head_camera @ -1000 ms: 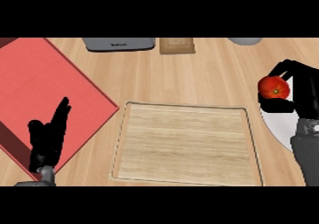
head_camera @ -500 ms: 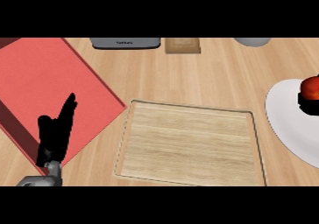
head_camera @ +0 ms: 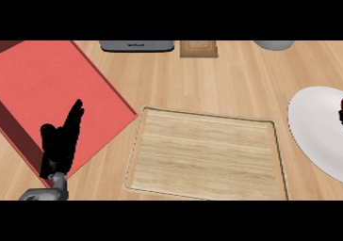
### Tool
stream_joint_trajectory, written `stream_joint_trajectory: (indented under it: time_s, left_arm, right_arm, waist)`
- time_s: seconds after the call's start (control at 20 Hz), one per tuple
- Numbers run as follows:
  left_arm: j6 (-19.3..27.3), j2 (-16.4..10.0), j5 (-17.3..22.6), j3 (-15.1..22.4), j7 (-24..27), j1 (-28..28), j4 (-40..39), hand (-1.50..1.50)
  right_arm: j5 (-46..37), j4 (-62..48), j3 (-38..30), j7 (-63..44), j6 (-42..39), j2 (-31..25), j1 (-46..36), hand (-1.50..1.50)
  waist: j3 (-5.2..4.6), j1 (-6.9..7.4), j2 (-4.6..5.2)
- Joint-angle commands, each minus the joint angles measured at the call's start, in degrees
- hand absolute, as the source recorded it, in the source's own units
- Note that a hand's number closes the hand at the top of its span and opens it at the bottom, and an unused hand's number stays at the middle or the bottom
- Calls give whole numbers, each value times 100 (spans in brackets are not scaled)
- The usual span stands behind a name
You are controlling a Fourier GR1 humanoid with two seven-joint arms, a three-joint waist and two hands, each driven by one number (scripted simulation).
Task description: Pick the tomato from the tray and place it in the plate
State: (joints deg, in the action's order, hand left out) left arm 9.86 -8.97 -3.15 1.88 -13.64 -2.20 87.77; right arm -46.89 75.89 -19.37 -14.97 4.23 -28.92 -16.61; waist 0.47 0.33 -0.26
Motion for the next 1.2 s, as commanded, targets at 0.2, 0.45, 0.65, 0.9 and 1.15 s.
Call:
stream_joint_trajectory:
  time_s: [0.2,0.45,0.65,0.9,1.15]
  left_arm:
    - [-160,12,133,-116,-24,64,-156,0]
    - [38,255,-146,67,29,-251,-551,0]
    - [-242,102,39,-117,388,147,-570,0]
    - [-139,166,44,-126,140,125,-282,0]
    - [-173,53,20,-229,194,182,-257,0]
  right_arm:
    - [552,-1870,-225,723,-714,-347,-551,150]
    - [552,-2706,-52,912,-1491,-593,-745,-150]
    - [746,-2916,-90,1974,-1338,-588,-583,-150]
    - [1979,-2560,-986,2998,-1343,-321,-604,-150]
    - [3154,-2569,-1988,2981,-1694,-329,-780,-150]
  waist:
    - [-44,40,47]
    - [-45,4,55]
    - [-45,2,45]
    - [-43,-148,4]
    - [-48,-134,8]
